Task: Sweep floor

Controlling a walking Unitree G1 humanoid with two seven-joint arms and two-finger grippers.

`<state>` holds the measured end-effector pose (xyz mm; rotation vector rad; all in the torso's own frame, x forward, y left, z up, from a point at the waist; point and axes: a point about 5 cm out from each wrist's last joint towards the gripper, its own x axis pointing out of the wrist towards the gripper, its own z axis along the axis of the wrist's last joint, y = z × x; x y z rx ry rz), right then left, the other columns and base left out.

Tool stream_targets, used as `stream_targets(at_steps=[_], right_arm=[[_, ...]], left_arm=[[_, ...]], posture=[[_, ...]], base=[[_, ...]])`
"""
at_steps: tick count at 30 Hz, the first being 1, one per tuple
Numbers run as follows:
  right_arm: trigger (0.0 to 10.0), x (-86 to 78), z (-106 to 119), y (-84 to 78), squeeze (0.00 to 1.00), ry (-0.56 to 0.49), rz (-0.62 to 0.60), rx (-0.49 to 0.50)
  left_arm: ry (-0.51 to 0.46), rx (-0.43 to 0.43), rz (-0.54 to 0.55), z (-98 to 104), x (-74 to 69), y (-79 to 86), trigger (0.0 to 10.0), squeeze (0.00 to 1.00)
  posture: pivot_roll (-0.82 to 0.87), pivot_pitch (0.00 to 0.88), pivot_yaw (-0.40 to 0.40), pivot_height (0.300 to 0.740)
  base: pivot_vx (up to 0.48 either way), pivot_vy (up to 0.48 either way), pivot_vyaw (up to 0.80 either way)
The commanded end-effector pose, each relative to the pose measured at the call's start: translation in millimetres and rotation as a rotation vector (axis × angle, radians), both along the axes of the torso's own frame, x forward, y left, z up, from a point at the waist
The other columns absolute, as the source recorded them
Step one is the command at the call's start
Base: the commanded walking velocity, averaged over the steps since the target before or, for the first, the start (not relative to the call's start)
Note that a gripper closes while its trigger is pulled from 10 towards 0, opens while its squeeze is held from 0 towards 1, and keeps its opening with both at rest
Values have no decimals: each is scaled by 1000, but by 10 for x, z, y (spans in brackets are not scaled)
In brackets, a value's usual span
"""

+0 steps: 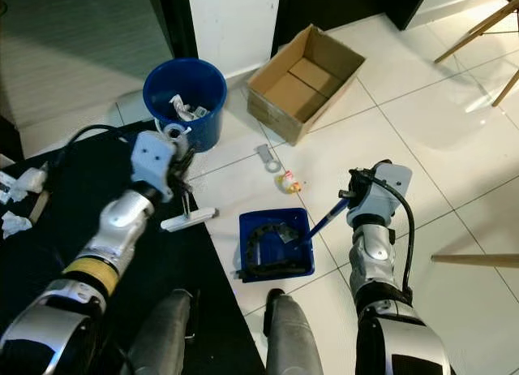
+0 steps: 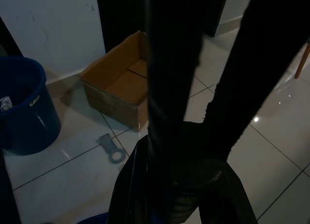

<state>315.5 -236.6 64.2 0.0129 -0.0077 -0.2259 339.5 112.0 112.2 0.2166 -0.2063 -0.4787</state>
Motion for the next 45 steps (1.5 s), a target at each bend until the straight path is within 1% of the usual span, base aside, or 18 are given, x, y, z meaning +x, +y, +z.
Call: stream_targets(at_steps=[1, 4, 5, 6, 8, 10, 14, 18, 21, 22, 24, 29, 32, 33, 36, 39, 40, 45], right_arm=[[10000, -158, -247, -13, 0, 115, -16, 11], [10000, -167, -253, -20, 0, 116, -18, 12], [10000, -171, -256, -26, 0, 117, -19, 11], [10000, -171, -256, -26, 0, 117, -19, 11], [10000, -172, -254, -37, 0, 118, -22, 10], [10000, -166, -247, -44, 0, 117, -23, 9], [10000, -156, -238, -43, 0, 117, -24, 8], [10000, -133, -206, -55, 0, 106, -28, 8], [10000, -124, -196, -65, 0, 105, -30, 8], [10000, -115, -183, -77, 0, 103, -33, 9], [10000, -113, -180, -79, 0, 102, -34, 9], [10000, -85, -137, -128, 0, 94, -57, 26], [10000, -63, -110, -145, 0, 88, -68, 42], [10000, -43, -80, -149, 0, 71, -70, 55], [10000, -30, -54, -155, 0, 54, -80, 69], [10000, -3, 11, -178, 0, 9, -104, 101], [10000, 38, 111, -236, 0, -50, -149, 160], [10000, 92, 279, -359, 0, -125, -209, 204]], left_arm=[[12, -49, -45, -10, -35, -167, 10000, 0], [10, -108, -87, 29, -65, -329, 10000, 0], [3, -159, -106, 91, -71, -448, 10000, 0], [3, -159, -106, 91, -71, -448, 10000, 0], [-18, -240, -135, 243, -66, -636, 10000, 0], [-65, -245, -158, 378, -46, -720, 10000, 0], [-108, -167, -130, 424, 14, -648, 10000, 0], [-145, -36, 60, 493, 187, -256, 10000, 0], [-149, -58, 140, 578, 244, -60, 10000, 0], [-162, -67, 181, 666, 277, 92, 10000, 0], [-166, -65, 188, 686, 283, 121, 10000, 0], [-160, -58, 265, 826, 341, 384, 10000, 0], [-118, -18, 324, 776, 364, 511, 10000, 0], [-89, -12, 381, 703, 364, 621, 10000, 0], [-71, -12, 416, 644, 355, 691, 10000, 0], [-39, -5, 510, 523, 327, 830, 10000, 0], [4, 53, 611, 363, 268, 990, 10000, 0], [83, 103, 734, 146, 171, 1173, 10000, 0]], posture=[[77, 259, -3, 740], [76, 259, -3, 740], [74, 255, -4, 740], [74, 255, -4, 740], [72, 252, -5, 740], [73, 250, -5, 740], [68, 238, -5, 740], [66, 225, -4, 740], [65, 214, -8, 740], [64, 201, -13, 740], [64, 201, -13, 740], [64, 161, -30, 740], [62, 144, -33, 740], [56, 122, -31, 740], [52, 116, -28, 740], [46, 103, -22, 740], [38, 90, -16, 740], [12, 55, 2, 740]], base=[[0, 0, 0], [0, 0, 0], [0, 0, 0], [0, 0, 0], [0, 0, 0], [0, 0, 0], [0, 0, 0], [0, 0, 0], [0, 0, 0], [0, 0, 0], [0, 0, 0], [0, 0, 0], [0, 0, 0], [0, 0, 0], [0, 0, 0], [0, 0, 0], [0, 0, 0], [0, 0, 0]])
